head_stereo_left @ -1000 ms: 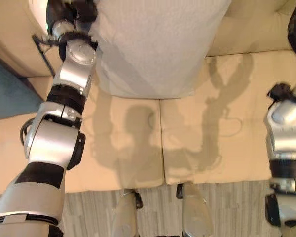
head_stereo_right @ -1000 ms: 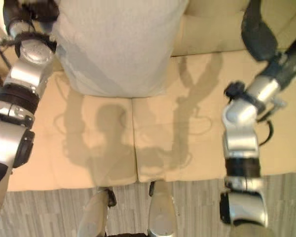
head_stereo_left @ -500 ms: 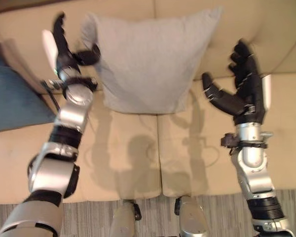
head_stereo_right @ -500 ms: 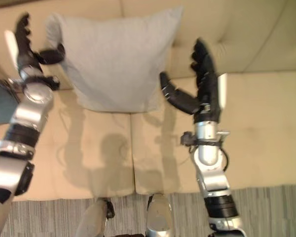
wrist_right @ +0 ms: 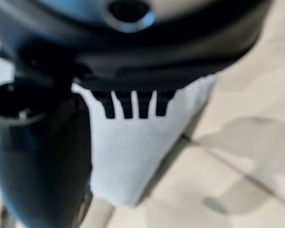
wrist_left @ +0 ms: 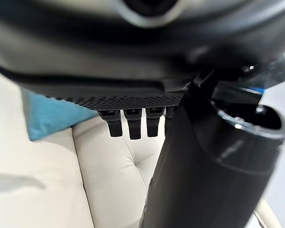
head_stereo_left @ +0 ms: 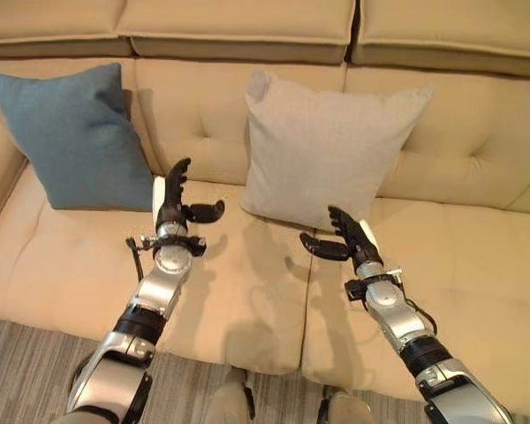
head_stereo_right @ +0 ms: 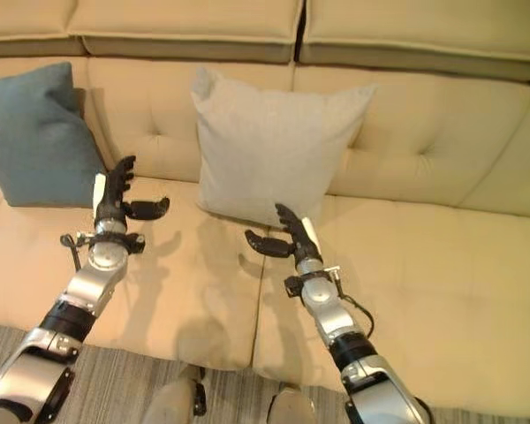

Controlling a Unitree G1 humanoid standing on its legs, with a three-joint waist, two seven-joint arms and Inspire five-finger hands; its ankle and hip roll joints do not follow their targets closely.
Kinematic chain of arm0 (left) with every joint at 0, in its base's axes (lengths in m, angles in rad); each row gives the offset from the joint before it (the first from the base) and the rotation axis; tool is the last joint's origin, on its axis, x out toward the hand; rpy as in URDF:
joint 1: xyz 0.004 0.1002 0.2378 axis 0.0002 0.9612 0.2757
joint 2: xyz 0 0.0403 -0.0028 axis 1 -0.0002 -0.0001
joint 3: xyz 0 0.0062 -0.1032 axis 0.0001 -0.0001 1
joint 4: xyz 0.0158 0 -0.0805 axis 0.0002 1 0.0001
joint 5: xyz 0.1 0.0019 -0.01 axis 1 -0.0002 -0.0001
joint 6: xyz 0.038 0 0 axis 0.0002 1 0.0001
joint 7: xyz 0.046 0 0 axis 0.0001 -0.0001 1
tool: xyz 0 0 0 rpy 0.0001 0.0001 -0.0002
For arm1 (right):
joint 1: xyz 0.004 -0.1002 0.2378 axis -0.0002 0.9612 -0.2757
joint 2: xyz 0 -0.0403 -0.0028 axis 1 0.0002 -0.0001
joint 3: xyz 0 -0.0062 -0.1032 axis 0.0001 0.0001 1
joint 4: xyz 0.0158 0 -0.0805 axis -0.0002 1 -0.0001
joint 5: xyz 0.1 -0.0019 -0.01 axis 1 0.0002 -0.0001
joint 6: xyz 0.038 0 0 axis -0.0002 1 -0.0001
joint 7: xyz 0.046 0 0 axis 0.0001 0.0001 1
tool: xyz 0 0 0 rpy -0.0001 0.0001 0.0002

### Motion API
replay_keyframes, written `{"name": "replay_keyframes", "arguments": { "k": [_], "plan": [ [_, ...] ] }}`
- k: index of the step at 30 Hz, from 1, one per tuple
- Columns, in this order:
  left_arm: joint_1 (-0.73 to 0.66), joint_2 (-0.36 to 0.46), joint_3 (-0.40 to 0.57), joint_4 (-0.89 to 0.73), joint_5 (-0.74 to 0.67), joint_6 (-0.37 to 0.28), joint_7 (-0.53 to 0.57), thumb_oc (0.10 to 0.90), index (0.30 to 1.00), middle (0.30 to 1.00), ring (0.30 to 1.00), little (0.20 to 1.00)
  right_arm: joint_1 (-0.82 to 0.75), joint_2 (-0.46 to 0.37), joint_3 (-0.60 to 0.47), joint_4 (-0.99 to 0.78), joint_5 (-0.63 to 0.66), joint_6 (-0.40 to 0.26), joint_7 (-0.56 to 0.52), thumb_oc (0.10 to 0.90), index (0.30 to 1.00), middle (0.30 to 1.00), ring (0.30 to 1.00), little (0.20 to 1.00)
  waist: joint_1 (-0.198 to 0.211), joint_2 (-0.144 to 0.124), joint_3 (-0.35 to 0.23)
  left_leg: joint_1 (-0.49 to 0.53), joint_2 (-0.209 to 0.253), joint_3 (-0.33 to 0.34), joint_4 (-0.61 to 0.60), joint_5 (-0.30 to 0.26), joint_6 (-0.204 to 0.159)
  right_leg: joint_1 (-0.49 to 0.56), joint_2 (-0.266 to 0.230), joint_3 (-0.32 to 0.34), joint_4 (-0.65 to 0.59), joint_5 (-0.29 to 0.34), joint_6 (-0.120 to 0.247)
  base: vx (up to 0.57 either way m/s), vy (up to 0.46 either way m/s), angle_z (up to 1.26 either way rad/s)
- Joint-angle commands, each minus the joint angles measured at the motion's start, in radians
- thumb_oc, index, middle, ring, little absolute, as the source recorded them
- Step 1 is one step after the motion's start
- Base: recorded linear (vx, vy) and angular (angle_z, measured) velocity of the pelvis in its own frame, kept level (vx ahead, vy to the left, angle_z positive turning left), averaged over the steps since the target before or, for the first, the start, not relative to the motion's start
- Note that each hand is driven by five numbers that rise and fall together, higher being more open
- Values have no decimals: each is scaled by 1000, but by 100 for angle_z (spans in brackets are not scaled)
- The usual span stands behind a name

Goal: Pick up all the scattered cushions and arrange them neatly on the sofa.

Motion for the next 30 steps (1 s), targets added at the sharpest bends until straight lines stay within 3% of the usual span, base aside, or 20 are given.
{"name": "replay_keyframes", "arguments": {
  "k": [1,6,8,9,12,14,19,20,21,22,24,25,27,28,30],
  "plan": [
    [10,42,-2,-34,90,-118,2,800,900,900,900,900,9,41,-7,-3,2,-85,-38,800,900,900,900,900,33,-30,-266,73,29,-18,9,-123,-39,79,-24,-26,33,-155,26,39,-12,20],
    [90,82,76,-114,89,-139,3,800,900,900,900,900,59,19,-43,-71,9,-98,-29,800,900,900,900,900,42,-32,-271,68,30,-27,9,-122,-43,86,-21,-39,22,-151,25,13,-2,14],
    [190,120,167,-158,73,-165,-13,800,900,900,900,900,165,-25,-123,-197,3,-125,-12,800,900,900,900,900,40,-33,-268,67,30,-28,9,-124,-43,85,-19,-37,21,-152,25,3,-11,7],
    [195,120,167,-161,73,-165,-14,800,900,900,900,900,172,-25,-124,-204,2,-122,-11,800,900,900,900,900,39,-33,-271,67,30,-28,9,-124,-43,86,-19,-38,21,-152,25,-9,-14,7],
    [395,150,277,-174,-60,-228,-105,800,900,900,900,900,354,-41,-289,-314,47,-158,11,800,900,900,900,900,21,-31,-265,75,34,-19,11,-124,-42,84,-18,-28,32,-159,24,-22,-37,5],
    [640,52,359,-66,-268,-235,-230,800,900,900,900,900,516,-36,-501,-313,59,-175,-25,800,900,900,900,900,1,-15,-238,86,51,-16,40,-129,-38,69,-15,-9,128,-211,9,-73,-107,0],
    [714,-38,368,67,-316,-226,-255,800,900,900,900,900,538,-64,-588,-251,65,-183,-56,800,900,900,900,900,-12,2,-207,70,79,-23,60,-98,-51,50,10,-10,176,-251,-17,-127,-92,-3],
    [713,-95,363,149,-376,-223,-269,800,900,900,900,900,534,-88,-618,-227,52,-179,-86,800,900,900,900,900,-17,13,-175,33,99,-40,64,-17,-82,33,33,-20,181,-268,-31,-205,-64,2],
    [709,-96,362,153,-377,-225,-270,800,900,900,900,900,533,-90,-619,-226,52,-179,-86,800,900,900,900,900,-19,17,-176,30,101,-44,61,-13,-83,30,35,-23,183,-269,-32,-467,-111,2],
    [674,-147,345,248,-424,-222,-271,800,900,900,900,900,524,-101,-634,-215,43,-172,-128,800,900,900,900,900,-30,6,-148,-25,110,-35,86,50,-95,9,40,-37,182,-270,-45,-378,-80,3],
    [649,-158,312,282,-400,-231,-268,800,900,900,900,900,509,-107,-624,-213,33,-166,-147,800,900,900,900,900,-45,-22,-135,-25,96,-3,145,-10,-69,-27,22,-44,188,-252,-51,-366,-72,-2],
    [648,-158,311,282,-399,-231,-268,800,900,900,900,900,508,-107,-624,-212,33,-166,-148,800,900,900,900,900,-45,-21,-136,-30,95,-3,147,-9,-68,-30,22,-44,187,-249,-50,-268,-46,-7],
    [630,-177,265,339,-373,-222,-281,800,900,900,900,900,507,-109,-614,-222,12,-166,-166,800,900,900,900,900,-76,-47,-140,8,83,50,267,-120,-38,-64,-1,-49,187,-215,-54,-341,-45,6],
    [626,-196,246,389,-367,-215,-297,800,900,900,900,900,511,-111,-606,-225,-22,-152,-178,800,900,900,900,900,-98,-60,-152,57,76,92,391,-203,-26,-87,-13,-48,177,-182,-54,-383,0,4],
    [627,-205,242,417,-361,-214,-297,800,900,900,900,900,511,-108,-603,-224,-30,-147,-181,800,900,900,900,900,-102,-59,-156,89,66,87,454,-228,-29,-96,-11,-41,174,-166,-53,-254,68,-23]
  ]
}}
